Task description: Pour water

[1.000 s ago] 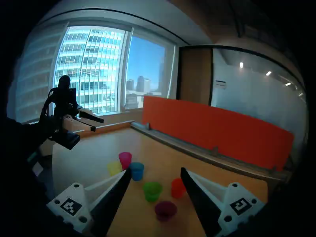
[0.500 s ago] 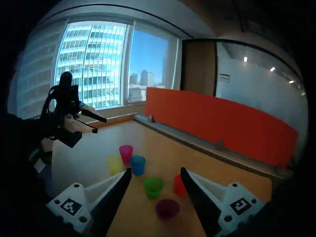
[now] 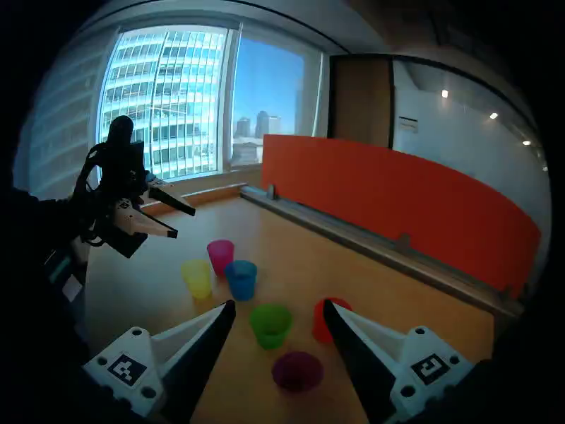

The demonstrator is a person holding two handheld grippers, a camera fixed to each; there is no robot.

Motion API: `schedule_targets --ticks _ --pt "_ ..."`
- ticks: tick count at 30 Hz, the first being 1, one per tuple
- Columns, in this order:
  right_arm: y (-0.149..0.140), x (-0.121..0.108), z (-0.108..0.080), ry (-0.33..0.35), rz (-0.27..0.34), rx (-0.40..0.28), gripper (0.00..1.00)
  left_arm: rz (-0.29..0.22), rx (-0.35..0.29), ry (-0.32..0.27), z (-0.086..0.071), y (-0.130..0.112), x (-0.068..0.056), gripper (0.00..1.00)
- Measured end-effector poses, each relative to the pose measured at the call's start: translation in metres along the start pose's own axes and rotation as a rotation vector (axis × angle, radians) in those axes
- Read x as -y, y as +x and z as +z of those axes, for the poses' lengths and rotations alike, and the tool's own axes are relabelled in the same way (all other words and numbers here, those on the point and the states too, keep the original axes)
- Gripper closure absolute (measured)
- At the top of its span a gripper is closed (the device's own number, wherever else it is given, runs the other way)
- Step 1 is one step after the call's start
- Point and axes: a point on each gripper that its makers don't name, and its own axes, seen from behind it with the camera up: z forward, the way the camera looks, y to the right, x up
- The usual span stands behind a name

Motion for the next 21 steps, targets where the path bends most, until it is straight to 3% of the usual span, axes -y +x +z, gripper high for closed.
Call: schedule_targets --ticks 11,21 --pt "-0.022 -0.004 0.031 0.021 0.008 0.044 0.04 -0.011 0.067 -0.018 0.026 -0.033 0.008 0.00" --pt "-0.034 -0.004 0.048 0.034 -0.008 0.078 0.04 -0.008 0.150 -0.027 0.042 -0.055 0.014 0.00"
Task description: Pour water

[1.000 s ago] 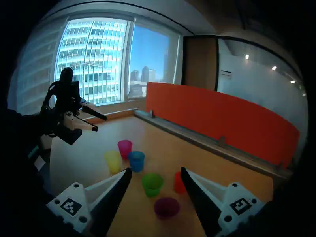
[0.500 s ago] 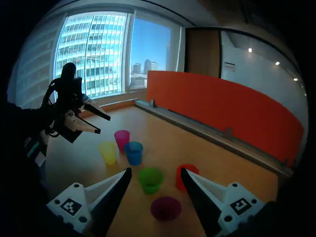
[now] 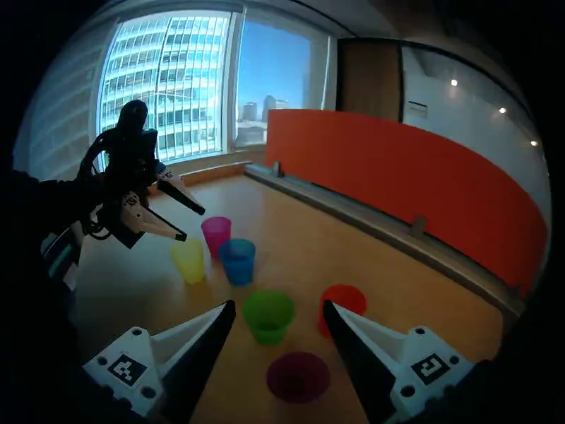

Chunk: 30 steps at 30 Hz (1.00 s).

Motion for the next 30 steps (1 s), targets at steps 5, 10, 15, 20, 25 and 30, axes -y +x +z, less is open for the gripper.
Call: schedule_targets --ticks 5,10,15,20,25,30 --pt "-0.002 0.001 0.005 0.009 0.003 0.008 0.02 0.003 0.030 0.000 0.007 -0.006 0.004 0.00" --pt "-0.009 0.000 0.011 0.011 0.000 0.031 0.02 0.006 0.063 -0.004 0.015 -0.011 0.006 0.00" --pt "-0.017 -0.003 0.018 0.013 0.001 0.061 0.00 0.013 0.089 -0.003 0.023 -0.014 0.009 0.00" --pt "-0.024 -0.002 0.026 0.021 -0.003 0.088 0.00 0.023 0.125 -0.008 0.031 -0.018 0.010 0.00" --pt "-0.029 -0.002 0.033 0.025 -0.013 0.112 0.00 0.025 0.163 -0.009 0.039 -0.021 0.012 0.00" --pt "-0.036 -0.001 0.041 0.034 -0.018 0.147 0.00 0.028 0.188 -0.015 0.046 -0.022 0.010 0.00"
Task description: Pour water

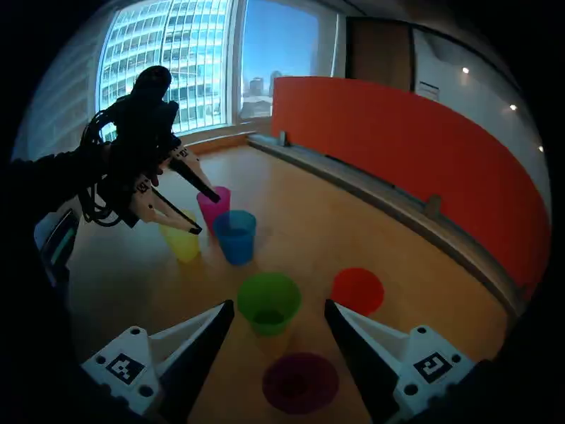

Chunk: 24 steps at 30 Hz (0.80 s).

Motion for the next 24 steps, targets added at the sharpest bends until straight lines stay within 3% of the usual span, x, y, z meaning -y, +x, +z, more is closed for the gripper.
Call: schedule_targets --ticks 8,24 --pt "-0.011 0.003 0.015 0.016 -0.005 0.054 0.00 0.012 0.049 0.000 0.012 -0.006 -0.002 0.00" --pt "-0.022 0.003 0.030 0.016 -0.018 0.129 0.00 -0.004 0.076 -0.006 0.027 -0.004 -0.003 0.00"
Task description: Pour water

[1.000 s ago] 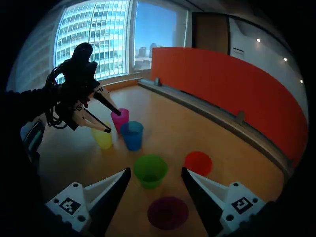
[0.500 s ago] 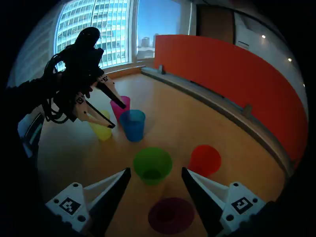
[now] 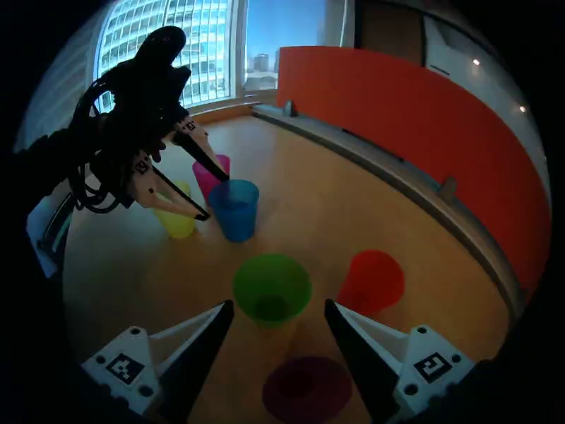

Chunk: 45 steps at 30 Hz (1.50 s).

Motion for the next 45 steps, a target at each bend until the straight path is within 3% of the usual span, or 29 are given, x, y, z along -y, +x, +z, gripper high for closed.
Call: schedule_targets --ticks 28,45 --pt "-0.003 0.008 0.028 0.023 0.004 0.062 0.00 0.002 0.034 0.000 0.024 0.006 -0.005 0.00" --pt "-0.001 0.009 0.037 0.026 0.027 0.059 0.01 -0.026 0.019 0.001 0.031 0.008 -0.005 0.08"
